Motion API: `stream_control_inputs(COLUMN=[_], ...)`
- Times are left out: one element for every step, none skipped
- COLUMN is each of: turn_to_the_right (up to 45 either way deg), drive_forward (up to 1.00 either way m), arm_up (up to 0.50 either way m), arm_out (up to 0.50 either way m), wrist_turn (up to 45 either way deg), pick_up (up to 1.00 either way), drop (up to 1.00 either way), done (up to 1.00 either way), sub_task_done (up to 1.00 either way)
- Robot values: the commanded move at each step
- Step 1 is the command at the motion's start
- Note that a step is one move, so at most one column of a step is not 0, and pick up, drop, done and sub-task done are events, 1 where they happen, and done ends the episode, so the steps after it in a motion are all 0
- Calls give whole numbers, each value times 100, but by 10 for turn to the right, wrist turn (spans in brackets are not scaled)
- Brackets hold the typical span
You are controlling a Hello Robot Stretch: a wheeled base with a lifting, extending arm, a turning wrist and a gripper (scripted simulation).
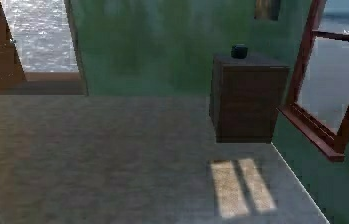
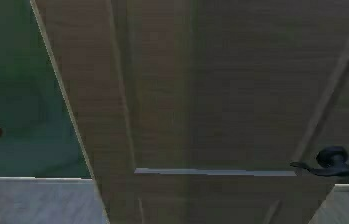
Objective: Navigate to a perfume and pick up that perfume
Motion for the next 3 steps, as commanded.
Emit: stream_control_inputs(turn_to_the_right=[0,-390,0], drive_forward=[75,0,100], arm_up=[0,0,0], arm_out=[0,0,0], wrist_turn=[0,0,0], pick_up=[0,0,0], drop=[0,0,0], done=[0,0,0], sub_task_done=[0,0,0])
